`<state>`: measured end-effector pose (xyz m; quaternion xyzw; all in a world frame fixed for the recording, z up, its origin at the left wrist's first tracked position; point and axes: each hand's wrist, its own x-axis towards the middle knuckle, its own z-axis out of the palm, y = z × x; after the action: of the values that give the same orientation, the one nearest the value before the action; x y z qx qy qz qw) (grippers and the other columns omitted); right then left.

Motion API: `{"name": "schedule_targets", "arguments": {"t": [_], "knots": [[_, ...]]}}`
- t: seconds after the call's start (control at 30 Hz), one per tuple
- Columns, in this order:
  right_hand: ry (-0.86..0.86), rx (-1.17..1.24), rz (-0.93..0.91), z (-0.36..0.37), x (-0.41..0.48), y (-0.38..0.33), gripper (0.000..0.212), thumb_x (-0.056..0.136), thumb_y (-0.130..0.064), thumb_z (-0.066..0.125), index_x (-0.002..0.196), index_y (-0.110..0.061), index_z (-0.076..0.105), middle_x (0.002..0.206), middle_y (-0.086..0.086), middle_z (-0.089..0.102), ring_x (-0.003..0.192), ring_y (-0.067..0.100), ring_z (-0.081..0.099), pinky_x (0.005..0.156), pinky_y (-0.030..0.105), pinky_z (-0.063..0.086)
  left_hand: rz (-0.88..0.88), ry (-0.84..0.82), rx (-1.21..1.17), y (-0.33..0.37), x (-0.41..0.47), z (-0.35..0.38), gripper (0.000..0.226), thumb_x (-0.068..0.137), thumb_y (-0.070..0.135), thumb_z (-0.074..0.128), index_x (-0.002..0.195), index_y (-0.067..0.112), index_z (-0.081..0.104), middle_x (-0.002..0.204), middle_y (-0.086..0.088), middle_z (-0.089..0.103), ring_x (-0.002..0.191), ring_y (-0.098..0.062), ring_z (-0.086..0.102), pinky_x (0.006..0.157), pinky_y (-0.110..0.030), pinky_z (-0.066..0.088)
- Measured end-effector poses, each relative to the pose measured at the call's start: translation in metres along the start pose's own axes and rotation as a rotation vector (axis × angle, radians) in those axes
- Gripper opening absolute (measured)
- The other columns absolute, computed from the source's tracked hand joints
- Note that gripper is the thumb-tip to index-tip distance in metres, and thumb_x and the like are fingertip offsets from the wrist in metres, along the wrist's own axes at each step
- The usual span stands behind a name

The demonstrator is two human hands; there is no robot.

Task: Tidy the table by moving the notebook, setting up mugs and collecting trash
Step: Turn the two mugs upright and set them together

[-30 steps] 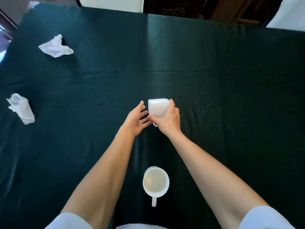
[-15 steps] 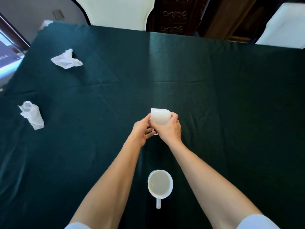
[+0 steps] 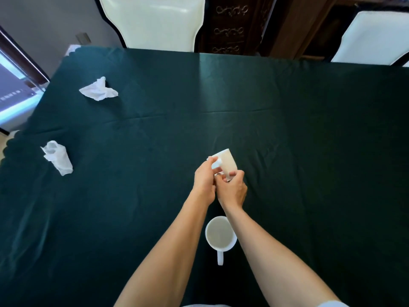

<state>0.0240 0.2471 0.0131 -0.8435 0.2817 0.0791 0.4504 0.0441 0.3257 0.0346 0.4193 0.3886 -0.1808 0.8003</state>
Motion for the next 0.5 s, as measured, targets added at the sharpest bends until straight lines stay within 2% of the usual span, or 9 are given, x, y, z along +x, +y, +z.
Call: {"name": "schedule_targets", "arguments": {"t": [0.03, 0.07, 0.13, 0.2, 0.27, 0.33, 0.4, 0.43, 0.5], "knots": [[-0.015, 0.015, 0.017, -0.001, -0.003, 0.002, 0.028, 0.090, -0.037, 0.063, 0.102, -0.015, 0.049, 0.092, 0.004, 0.067, 0.090, 0.033, 0.066, 0.071, 0.038, 0.049, 0.038, 0.010, 0.086, -0.003, -0.003, 0.005, 0.021, 0.098, 0.036, 0.064, 0.107, 0.019, 0.072, 0.099, -0.010, 0.078, 0.065, -0.025, 0.070, 0.065, -0.033, 0.056], [-0.032, 0.014, 0.030, -0.003, -0.006, 0.005, 0.027, 0.091, -0.038, 0.061, 0.101, -0.014, 0.050, 0.085, 0.001, 0.065, 0.085, 0.033, 0.066, 0.067, 0.038, 0.048, 0.094, 0.023, 0.205, -0.008, -0.004, 0.009, 0.019, 0.097, 0.033, 0.064, 0.100, 0.018, 0.074, 0.093, -0.007, 0.076, 0.068, -0.025, 0.067, 0.068, -0.032, 0.053], [-0.071, -0.017, 0.047, -0.009, -0.007, 0.010, 0.025, 0.092, -0.035, 0.059, 0.101, -0.012, 0.054, 0.084, 0.001, 0.066, 0.082, 0.032, 0.066, 0.066, 0.036, 0.046, 0.229, 0.049, 0.462, -0.016, -0.007, 0.016, 0.026, 0.097, 0.033, 0.059, 0.089, 0.020, 0.079, 0.082, 0.003, 0.073, 0.079, -0.024, 0.065, 0.075, -0.032, 0.052], [-0.108, -0.025, 0.064, -0.016, -0.006, 0.016, 0.022, 0.092, -0.032, 0.057, 0.102, -0.012, 0.060, 0.087, 0.001, 0.069, 0.086, 0.030, 0.069, 0.069, 0.036, 0.050, 0.322, 0.086, 0.645, -0.022, -0.010, 0.022, 0.032, 0.095, 0.033, 0.058, 0.070, 0.027, 0.077, 0.074, 0.009, 0.072, 0.081, -0.022, 0.066, 0.071, -0.031, 0.053], [-0.122, 0.015, 0.035, -0.023, -0.004, 0.022, 0.019, 0.091, -0.030, 0.055, 0.097, -0.014, 0.064, 0.086, 0.000, 0.072, 0.086, 0.027, 0.070, 0.075, 0.039, 0.057, 0.376, 0.092, 0.729, -0.030, -0.012, 0.029, 0.040, 0.094, 0.031, 0.060, 0.055, 0.027, 0.071, 0.080, 0.002, 0.074, 0.089, -0.025, 0.068, 0.076, -0.036, 0.059], [-0.107, 0.052, 0.007, -0.031, -0.002, 0.027, 0.017, 0.092, -0.030, 0.054, 0.087, -0.018, 0.065, 0.082, -0.001, 0.073, 0.082, 0.025, 0.070, 0.073, 0.039, 0.057, 0.393, 0.101, 0.813, -0.033, -0.012, 0.033, 0.048, 0.095, 0.031, 0.058, 0.049, 0.022, 0.067, 0.074, -0.001, 0.071, 0.103, -0.023, 0.063, 0.087, -0.039, 0.059], [-0.088, 0.119, 0.025, -0.041, 0.003, 0.029, 0.022, 0.093, -0.032, 0.055, 0.077, -0.020, 0.063, 0.076, -0.002, 0.071, 0.075, 0.022, 0.067, 0.063, 0.034, 0.052, 0.364, 0.088, 0.825, -0.037, -0.011, 0.035, 0.047, 0.096, 0.035, 0.057, 0.056, 0.013, 0.069, 0.071, -0.004, 0.071, 0.094, -0.022, 0.064, 0.082, -0.036, 0.059], [-0.082, 0.142, 0.020, -0.046, 0.006, 0.031, 0.027, 0.095, -0.034, 0.057, 0.074, -0.019, 0.063, 0.073, -0.002, 0.070, 0.071, 0.021, 0.065, 0.059, 0.032, 0.049, 0.336, 0.072, 0.792, -0.038, -0.014, 0.035, 0.043, 0.097, 0.037, 0.057, 0.067, 0.011, 0.074, 0.080, -0.007, 0.077, 0.089, -0.021, 0.069, 0.080, -0.036, 0.063], [-0.090, 0.144, -0.051, -0.058, 0.010, 0.035, 0.033, 0.098, -0.035, 0.060, 0.073, -0.015, 0.067, 0.070, -0.001, 0.069, 0.067, 0.018, 0.062, 0.057, 0.031, 0.045, 0.288, 0.052, 0.678, -0.042, -0.019, 0.036, 0.036, 0.100, 0.037, 0.058, 0.089, 0.011, 0.081, 0.099, -0.007, 0.081, 0.095, -0.019, 0.077, 0.077, -0.033, 0.067]]}}
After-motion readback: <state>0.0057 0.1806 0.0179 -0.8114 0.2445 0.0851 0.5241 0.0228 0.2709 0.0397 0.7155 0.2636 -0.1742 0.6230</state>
